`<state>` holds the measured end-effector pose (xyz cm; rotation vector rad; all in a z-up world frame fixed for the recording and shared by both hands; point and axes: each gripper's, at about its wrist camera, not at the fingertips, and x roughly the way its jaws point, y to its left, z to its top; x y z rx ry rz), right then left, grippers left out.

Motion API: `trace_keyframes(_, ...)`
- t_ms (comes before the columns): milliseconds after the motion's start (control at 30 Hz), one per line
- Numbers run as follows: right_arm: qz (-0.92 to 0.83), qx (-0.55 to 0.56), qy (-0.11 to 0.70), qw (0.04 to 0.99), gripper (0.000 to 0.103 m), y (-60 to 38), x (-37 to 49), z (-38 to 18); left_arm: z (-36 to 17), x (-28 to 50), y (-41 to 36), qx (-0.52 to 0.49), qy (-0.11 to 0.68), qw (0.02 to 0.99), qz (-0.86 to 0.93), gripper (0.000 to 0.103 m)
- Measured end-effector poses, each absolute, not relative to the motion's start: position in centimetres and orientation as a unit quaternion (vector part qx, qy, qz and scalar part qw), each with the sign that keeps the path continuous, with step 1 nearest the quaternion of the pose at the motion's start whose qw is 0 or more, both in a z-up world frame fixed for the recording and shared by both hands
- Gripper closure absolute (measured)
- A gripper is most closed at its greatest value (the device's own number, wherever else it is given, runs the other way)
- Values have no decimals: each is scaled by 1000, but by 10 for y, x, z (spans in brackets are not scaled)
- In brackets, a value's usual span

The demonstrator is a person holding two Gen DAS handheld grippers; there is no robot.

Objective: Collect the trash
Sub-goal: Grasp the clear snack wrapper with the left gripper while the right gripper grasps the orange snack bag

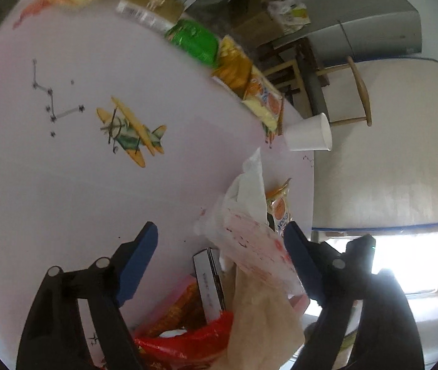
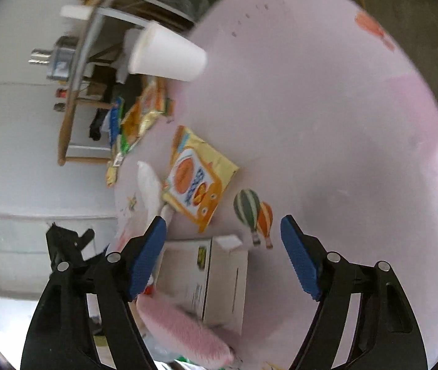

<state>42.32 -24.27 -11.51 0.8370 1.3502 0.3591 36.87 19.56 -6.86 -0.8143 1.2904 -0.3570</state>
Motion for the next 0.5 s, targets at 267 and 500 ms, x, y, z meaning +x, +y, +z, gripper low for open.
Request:
trace_keyframes(267,155,385,617,669,38,-231,443,-123,-92,380,195,-391,596,677,-184,36)
trace_keyframes(500,150,355,630,675,54,-207,456,-122,-94,380,189,-387,594,676,-203,71)
